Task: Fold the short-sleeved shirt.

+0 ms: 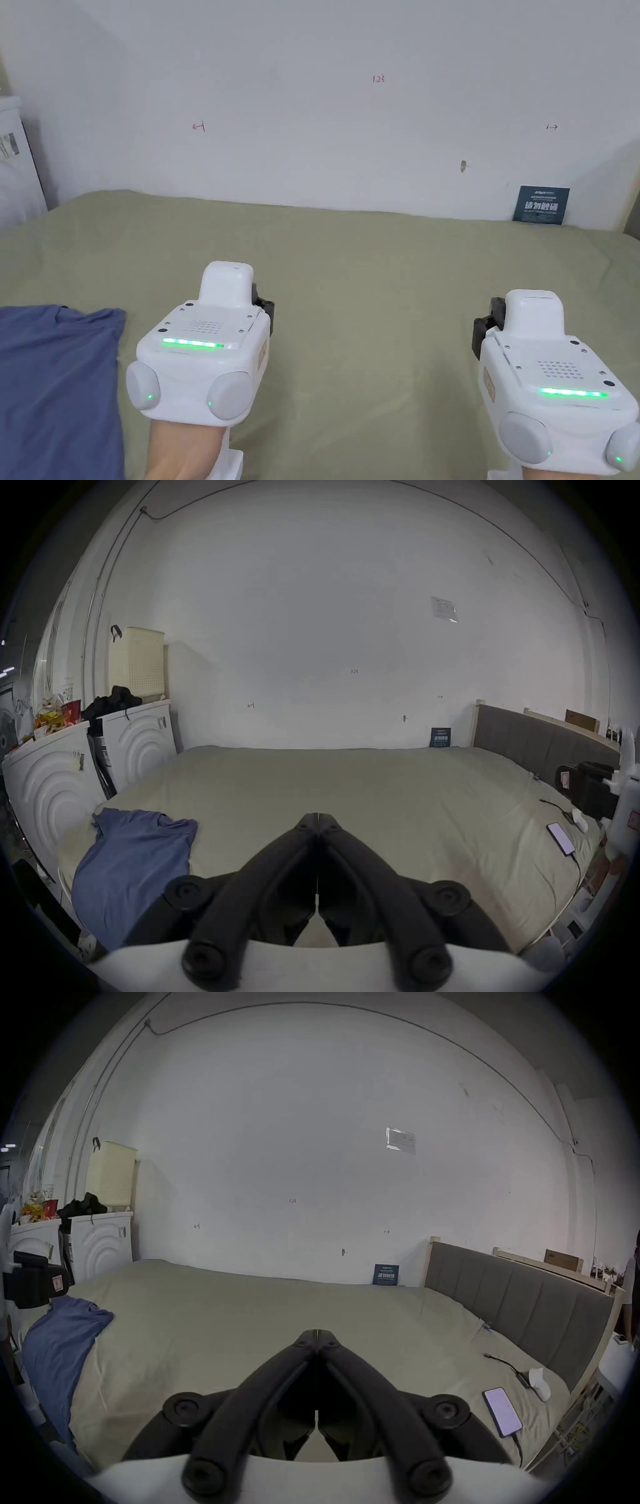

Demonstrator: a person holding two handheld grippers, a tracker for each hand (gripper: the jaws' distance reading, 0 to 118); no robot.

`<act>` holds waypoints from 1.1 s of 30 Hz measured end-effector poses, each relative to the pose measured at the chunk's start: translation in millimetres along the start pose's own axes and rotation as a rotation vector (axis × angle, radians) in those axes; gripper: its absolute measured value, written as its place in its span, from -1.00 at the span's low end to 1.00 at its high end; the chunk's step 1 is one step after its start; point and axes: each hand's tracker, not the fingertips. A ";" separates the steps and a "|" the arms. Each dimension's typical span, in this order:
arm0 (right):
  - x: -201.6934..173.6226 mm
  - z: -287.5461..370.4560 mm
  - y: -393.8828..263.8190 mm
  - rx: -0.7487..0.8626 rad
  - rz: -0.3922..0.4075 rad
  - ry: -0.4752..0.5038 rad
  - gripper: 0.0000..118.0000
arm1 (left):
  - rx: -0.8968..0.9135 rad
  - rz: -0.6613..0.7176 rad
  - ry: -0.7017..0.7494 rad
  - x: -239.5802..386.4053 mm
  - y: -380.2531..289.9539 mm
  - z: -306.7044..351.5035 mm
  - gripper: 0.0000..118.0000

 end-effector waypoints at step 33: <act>-299.1 3.7 32.7 0.006 0.013 0.644 -1.00 | -0.038 0.095 0.678 -273.2 -22.2 178.2 -1.00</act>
